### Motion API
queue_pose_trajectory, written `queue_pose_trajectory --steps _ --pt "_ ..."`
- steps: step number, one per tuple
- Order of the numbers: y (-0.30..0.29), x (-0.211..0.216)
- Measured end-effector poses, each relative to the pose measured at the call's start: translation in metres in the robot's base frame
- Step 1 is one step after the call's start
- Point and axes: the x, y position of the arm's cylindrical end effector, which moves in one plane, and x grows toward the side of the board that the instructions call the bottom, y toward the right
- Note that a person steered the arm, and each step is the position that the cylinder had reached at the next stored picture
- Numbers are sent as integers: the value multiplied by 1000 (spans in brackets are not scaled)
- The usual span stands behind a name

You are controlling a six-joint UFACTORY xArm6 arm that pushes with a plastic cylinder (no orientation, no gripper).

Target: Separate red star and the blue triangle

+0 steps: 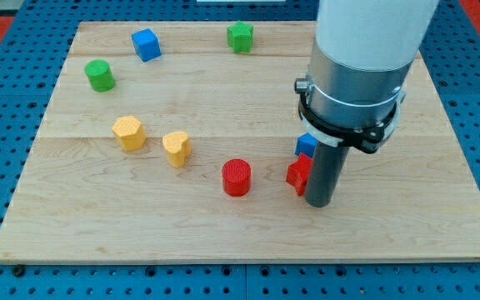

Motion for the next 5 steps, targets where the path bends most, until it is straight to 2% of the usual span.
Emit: queue_pose_trajectory --steps 1,2,3,4,5 --pt "30 -23" --pt "16 -54" --pt "-7 -58" --pt "-8 -77" --pt "2 -77"
